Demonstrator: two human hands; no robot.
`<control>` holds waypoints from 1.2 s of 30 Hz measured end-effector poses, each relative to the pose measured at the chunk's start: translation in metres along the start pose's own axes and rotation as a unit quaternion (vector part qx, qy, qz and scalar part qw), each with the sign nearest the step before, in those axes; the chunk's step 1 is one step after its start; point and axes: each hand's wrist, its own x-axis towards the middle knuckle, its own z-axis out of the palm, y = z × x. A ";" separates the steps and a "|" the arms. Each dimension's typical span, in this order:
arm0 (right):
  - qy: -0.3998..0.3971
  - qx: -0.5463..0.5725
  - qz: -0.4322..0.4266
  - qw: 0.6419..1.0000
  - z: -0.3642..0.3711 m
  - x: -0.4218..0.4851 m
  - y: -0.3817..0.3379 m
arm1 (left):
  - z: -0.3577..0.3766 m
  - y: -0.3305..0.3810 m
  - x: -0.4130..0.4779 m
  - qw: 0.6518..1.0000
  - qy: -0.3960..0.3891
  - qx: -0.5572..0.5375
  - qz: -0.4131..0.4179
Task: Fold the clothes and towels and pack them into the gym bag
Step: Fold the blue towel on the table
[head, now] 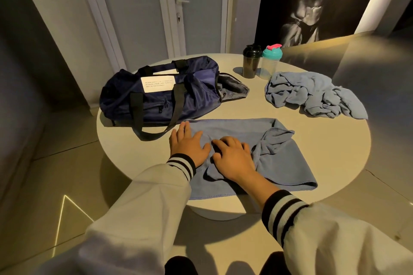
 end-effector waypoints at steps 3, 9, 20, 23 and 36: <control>-0.003 0.006 0.004 1.000 -0.001 -0.002 0.000 | 0.001 0.006 -0.010 0.999 -0.013 -0.019 0.029; 0.000 0.012 0.036 0.999 -0.013 -0.020 0.023 | -0.001 0.027 -0.015 0.993 -0.102 -0.031 0.054; 0.098 0.011 0.057 0.993 -0.028 -0.044 0.032 | -0.001 0.050 -0.057 0.993 -0.012 -0.071 0.094; 0.085 0.002 0.038 0.996 -0.030 -0.053 0.028 | 0.000 0.056 -0.068 0.994 -0.040 -0.072 0.074; 0.152 0.036 0.123 0.980 -0.057 -0.107 0.075 | -0.023 0.121 -0.076 0.956 -0.121 -0.204 0.173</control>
